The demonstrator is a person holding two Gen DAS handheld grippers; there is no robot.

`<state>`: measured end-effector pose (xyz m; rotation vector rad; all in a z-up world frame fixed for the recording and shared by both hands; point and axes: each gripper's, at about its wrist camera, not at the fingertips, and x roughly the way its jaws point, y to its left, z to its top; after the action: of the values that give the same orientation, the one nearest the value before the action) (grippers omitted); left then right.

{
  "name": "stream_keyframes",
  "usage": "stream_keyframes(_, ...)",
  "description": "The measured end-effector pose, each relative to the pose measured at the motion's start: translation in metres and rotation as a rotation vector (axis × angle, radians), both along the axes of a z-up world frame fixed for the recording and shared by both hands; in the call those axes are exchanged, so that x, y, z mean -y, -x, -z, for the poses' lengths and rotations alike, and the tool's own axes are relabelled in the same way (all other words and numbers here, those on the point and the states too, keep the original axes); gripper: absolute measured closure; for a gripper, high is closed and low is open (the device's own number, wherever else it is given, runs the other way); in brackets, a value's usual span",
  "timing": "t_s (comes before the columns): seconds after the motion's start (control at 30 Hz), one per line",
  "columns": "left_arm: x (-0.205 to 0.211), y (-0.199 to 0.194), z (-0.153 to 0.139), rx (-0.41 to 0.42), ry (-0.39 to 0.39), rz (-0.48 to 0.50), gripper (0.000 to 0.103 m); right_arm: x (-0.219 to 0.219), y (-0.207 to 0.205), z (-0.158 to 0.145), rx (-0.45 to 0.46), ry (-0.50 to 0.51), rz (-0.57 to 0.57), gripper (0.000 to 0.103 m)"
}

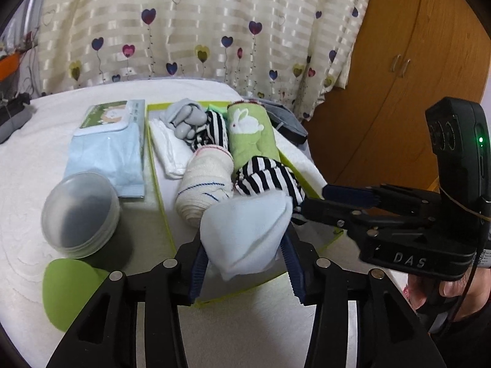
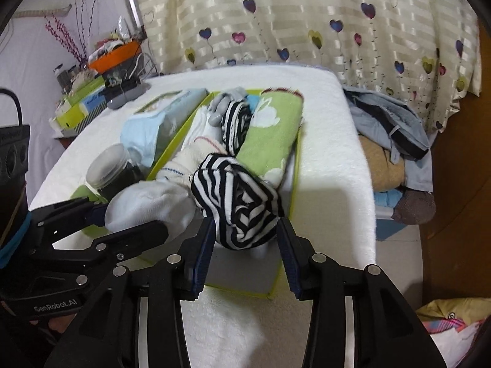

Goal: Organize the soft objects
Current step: 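Lower the cloth and striped sock into the box and open both tools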

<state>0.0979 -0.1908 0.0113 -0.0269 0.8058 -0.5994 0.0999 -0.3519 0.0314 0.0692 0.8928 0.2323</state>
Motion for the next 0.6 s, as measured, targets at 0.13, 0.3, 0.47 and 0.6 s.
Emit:
stream_keyframes(0.13, -0.006, 0.005, -0.006, 0.014, 0.009, -0.009, 0.058, 0.004, 0.006, -0.006, 0.019, -0.015, 0.025, 0.06)
stream_keyframes(0.3, -0.004, 0.01, -0.009, 0.029, 0.001, -0.008, 0.058, 0.003, 0.01, -0.008, 0.026, -0.026, 0.027, 0.06)
stream_keyframes(0.47, 0.005, 0.005, -0.004, 0.035, -0.044, -0.005, 0.058, 0.002, 0.014, -0.007, 0.019, -0.029, 0.036, 0.06)
stream_keyframes(0.6, 0.003, 0.007, -0.006, 0.036, -0.021, -0.003, 0.048, 0.005, 0.017, -0.008, 0.017, -0.027, 0.043, 0.06)
